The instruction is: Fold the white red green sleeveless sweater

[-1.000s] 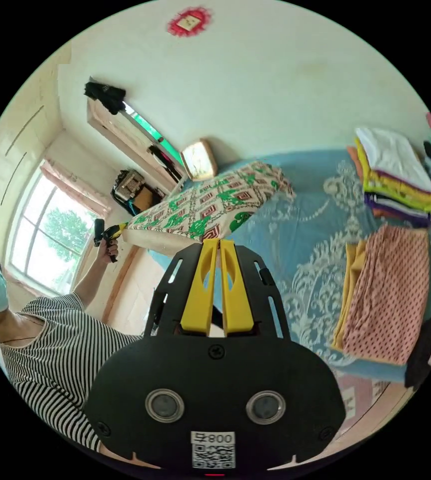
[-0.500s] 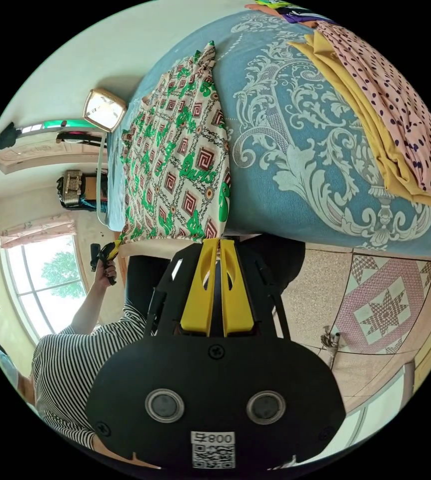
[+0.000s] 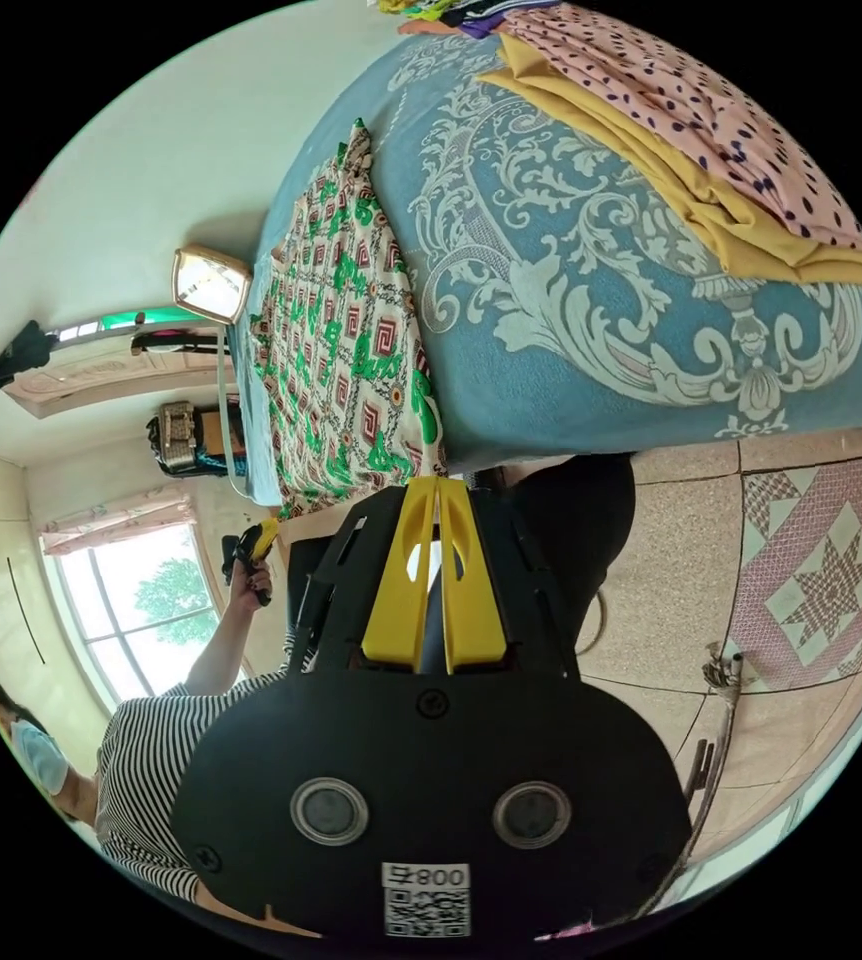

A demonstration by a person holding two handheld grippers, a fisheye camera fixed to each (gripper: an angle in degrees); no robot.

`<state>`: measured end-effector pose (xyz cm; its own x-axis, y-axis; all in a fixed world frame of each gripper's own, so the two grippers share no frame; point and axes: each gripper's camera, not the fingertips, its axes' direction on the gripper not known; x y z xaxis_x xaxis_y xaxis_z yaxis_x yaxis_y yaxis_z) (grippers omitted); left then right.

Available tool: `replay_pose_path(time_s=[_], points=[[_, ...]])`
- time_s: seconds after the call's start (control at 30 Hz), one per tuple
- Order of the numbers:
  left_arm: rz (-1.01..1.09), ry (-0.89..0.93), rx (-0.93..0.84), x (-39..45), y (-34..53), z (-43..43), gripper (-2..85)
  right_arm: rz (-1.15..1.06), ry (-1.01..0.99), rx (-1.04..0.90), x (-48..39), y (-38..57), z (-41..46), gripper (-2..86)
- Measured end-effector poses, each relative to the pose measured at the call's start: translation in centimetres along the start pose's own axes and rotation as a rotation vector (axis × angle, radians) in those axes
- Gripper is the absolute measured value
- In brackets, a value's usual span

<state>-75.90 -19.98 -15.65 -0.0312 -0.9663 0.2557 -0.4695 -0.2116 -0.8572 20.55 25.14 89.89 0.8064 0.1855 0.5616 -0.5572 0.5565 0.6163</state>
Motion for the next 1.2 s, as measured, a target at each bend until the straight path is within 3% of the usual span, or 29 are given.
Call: replay_pose_path(time_s=[0.4, 0.6, 0.97, 1.2], points=[[0.015, 0.015, 0.092, -1.4, -7.7, 0.6, 5.9, -0.009, -0.077, 0.111, 0.4, -3.7, -1.1, 0.1], [0.043, 0.009, 0.184, -0.1, -15.8, 2.3, 7.1, -0.101, -0.071, 0.174, -4.2, -12.3, -1.3, 0.5], [0.032, -0.144, 0.253, -0.9, -29.5, 7.2, 6.8, -0.25, 0.126, 0.185, -13.6, -33.5, 2.8, 3.7], [0.11, -0.211, 0.24, -1.2, -32.3, 9.0, 1.6, -0.299, 0.229, 0.139, -15.9, -38.2, 7.1, 3.4]])
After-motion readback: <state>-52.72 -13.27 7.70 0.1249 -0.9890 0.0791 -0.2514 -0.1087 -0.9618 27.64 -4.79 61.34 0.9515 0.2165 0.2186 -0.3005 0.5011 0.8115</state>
